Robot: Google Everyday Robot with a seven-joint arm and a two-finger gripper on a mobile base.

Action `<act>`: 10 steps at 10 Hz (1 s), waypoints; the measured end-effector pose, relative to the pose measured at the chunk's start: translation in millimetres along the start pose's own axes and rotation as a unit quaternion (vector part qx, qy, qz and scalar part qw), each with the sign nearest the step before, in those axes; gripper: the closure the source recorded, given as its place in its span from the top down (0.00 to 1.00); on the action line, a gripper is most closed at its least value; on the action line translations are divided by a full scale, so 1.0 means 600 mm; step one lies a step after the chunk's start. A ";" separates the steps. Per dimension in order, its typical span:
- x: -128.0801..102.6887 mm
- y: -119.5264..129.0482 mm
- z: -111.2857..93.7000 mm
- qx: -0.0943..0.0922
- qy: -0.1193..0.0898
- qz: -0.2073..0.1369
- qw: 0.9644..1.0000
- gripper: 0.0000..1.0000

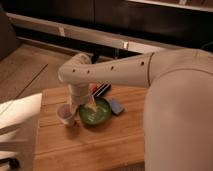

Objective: Pick up the ceramic bowl

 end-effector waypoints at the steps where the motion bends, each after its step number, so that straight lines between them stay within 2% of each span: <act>1: 0.000 0.000 0.000 0.000 0.000 0.000 1.000 0.65; 3: -0.001 -0.001 0.001 0.001 -0.001 0.000 1.000 0.65; 4: -0.012 -0.005 -0.007 -0.001 -0.014 0.001 1.000 0.65; 6: -0.068 -0.044 -0.047 -0.004 -0.076 -0.005 0.997 0.65; 7: -0.113 -0.090 -0.086 -0.003 -0.127 -0.007 0.992 0.65; 8: -0.138 -0.131 -0.110 0.000 -0.156 -0.002 0.988 0.65; 9: -0.149 -0.160 -0.121 0.002 -0.169 0.005 0.986 0.65; 10: -0.154 -0.171 -0.125 0.003 -0.174 0.007 0.985 0.65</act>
